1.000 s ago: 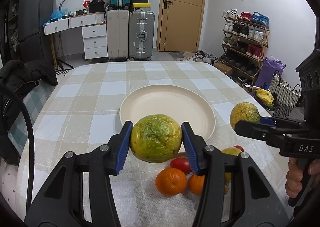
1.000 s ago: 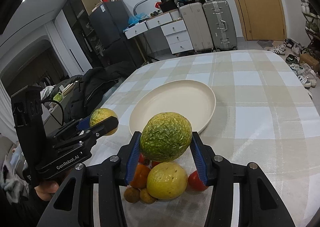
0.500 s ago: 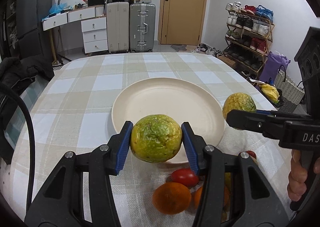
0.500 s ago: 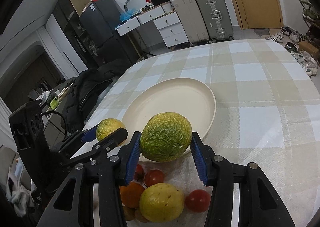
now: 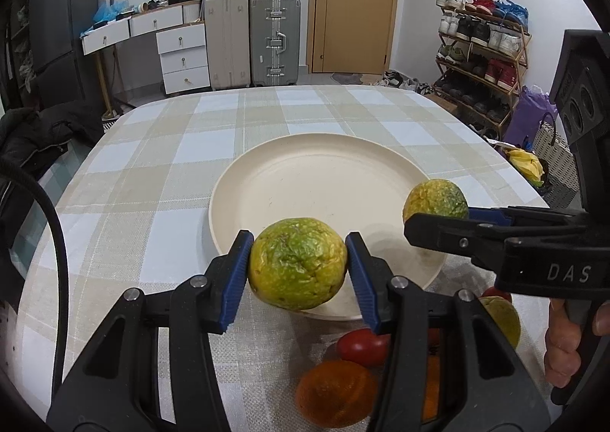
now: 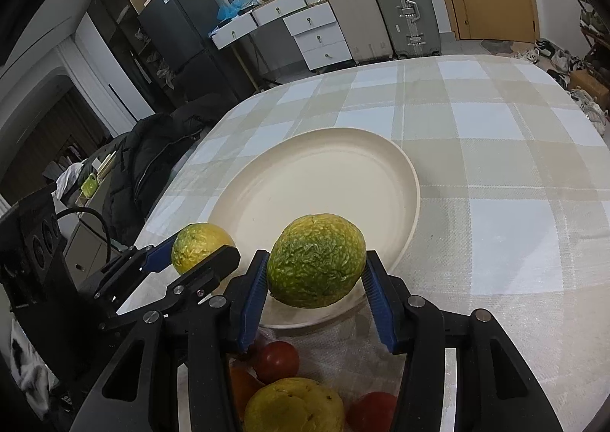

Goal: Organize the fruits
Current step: 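Lower both fruits onto the plate and open both grippers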

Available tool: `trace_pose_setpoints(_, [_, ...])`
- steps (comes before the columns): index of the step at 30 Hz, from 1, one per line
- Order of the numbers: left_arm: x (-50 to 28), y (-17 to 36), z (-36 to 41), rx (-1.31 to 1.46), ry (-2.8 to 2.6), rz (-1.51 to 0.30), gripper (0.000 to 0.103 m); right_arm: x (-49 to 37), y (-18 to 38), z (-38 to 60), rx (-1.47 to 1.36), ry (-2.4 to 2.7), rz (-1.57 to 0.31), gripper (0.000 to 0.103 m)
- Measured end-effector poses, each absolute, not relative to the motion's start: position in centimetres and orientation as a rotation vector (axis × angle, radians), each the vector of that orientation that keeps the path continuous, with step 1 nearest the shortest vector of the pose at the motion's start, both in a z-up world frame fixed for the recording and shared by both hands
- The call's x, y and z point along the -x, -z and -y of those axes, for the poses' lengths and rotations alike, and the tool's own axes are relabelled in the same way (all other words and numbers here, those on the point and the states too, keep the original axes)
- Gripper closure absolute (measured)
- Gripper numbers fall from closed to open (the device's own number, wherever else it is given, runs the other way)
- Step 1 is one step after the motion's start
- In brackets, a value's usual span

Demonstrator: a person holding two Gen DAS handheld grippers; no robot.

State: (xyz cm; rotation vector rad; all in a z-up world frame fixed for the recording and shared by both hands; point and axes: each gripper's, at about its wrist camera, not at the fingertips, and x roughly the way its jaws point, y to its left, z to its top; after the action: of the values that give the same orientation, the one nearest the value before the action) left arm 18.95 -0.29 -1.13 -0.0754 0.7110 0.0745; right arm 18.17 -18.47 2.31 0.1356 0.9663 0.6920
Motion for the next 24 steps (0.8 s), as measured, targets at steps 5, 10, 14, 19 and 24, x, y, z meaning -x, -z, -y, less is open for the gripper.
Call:
trace_pose_setpoints(5, [-19.5, 1.5, 0.2, 0.067, -0.075, -0.724, 0.056, -18.5, -2.2, 18.1, -0.124, -0.688, -0.975, 0.053])
trace_pose_setpoints(10, [-19.5, 1.6, 0.1, 0.072, -0.062, -0.729, 0.056, -18.3, -2.3, 18.3, -0.129, -0.687, -0.971, 0.053])
trace_pose_setpoints(14, [-18.9, 1.0, 0.0, 0.086, -0.037, -0.711, 0.053, -17.6, -3.0, 18.8, -0.106, -0.673, -0.938, 0.052])
trace_pose_setpoints(19, [-16.8, -0.3, -0.2, 0.073, -0.058, -0.66, 0.021, -15.7, -4.4, 19.8, -0.07, -0.674, -0.862, 0.005])
trace_pose_setpoints(24, [-13.9, -1.4, -0.6, 0.092, -0.051, -0.63, 0.006, -13.4, -5.6, 21.1, -0.096, -0.714, -0.787, 0.0])
